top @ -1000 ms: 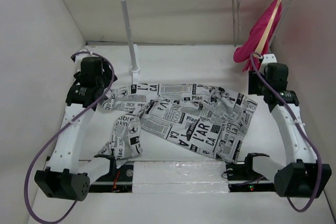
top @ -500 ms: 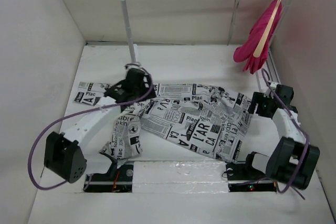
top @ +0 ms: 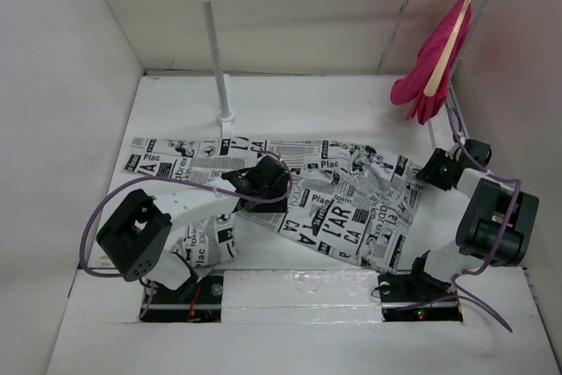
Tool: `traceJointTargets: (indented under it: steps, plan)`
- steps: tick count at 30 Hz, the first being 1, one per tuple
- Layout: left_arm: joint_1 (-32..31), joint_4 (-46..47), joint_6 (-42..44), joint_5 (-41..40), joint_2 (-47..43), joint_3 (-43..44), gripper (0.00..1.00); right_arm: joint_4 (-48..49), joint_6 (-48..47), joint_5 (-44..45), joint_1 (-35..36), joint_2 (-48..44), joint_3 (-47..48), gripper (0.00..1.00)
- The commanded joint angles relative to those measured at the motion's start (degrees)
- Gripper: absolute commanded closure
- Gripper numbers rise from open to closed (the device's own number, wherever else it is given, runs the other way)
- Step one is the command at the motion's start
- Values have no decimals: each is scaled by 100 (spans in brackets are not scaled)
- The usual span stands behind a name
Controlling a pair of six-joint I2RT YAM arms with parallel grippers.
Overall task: Place the trousers on the hanger
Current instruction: Flatten out the trousers at the center of the board.
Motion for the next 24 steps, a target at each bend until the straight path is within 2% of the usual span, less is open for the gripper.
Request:
traceJointTargets:
  steps: [1, 2, 5, 6, 9, 12, 15, 16, 17, 18, 19, 20, 21, 22, 24]
  plan:
    - [-15, 320, -135, 324, 154, -230, 51, 1039, 400, -334, -8, 329, 73, 71]
    - [-85, 329, -144, 333, 155, -257, 51, 1042, 454, -439, -8, 391, 82, 82]
    - [-199, 320, -257, 333, 225, -380, 69, 1551, 673, -686, -8, 610, 213, 100]
    - [-200, 329, -284, 525, 217, -424, 80, 1682, 726, -704, -8, 646, 388, 100]
    - [-339, 390, -354, 842, 217, -495, 94, 1754, 815, -704, -8, 866, 1019, 100]
    - [-716, 294, -398, 957, 365, -363, 100, 1570, 806, -538, -8, 1103, 1557, 100]
    - [-1077, 110, -460, 1027, 532, -39, 99, 1341, 666, -353, 123, 1174, 2058, 99]
    - [-1253, 13, -486, 1071, 577, 58, 98, 1306, 639, -292, 185, 1165, 2190, 98]
    - [-1254, -40, -504, 1115, 594, 268, 96, 1271, 561, -204, 185, 1121, 2243, 87]
    - [-1324, -101, -530, 1107, 586, 383, 86, 1035, 516, -168, 255, 1051, 2314, 78]
    - [-1325, -154, -522, 1124, 534, 489, 77, 781, 420, -116, 308, 990, 2497, 68]
    - [-1325, -207, -504, 994, 446, 725, 66, 300, 219, -81, 308, 911, 2542, 47]
    - [-1325, -277, -495, 801, 271, 892, 43, 112, 104, -98, 378, 814, 2560, 42]
    - [-1229, -573, -504, 608, 156, 1042, 35, -64, -10, -115, 474, 491, 2526, 38]
    - [-843, -786, -530, -95, -211, 1429, 28, -285, -196, -45, 607, 33, 2053, 36]
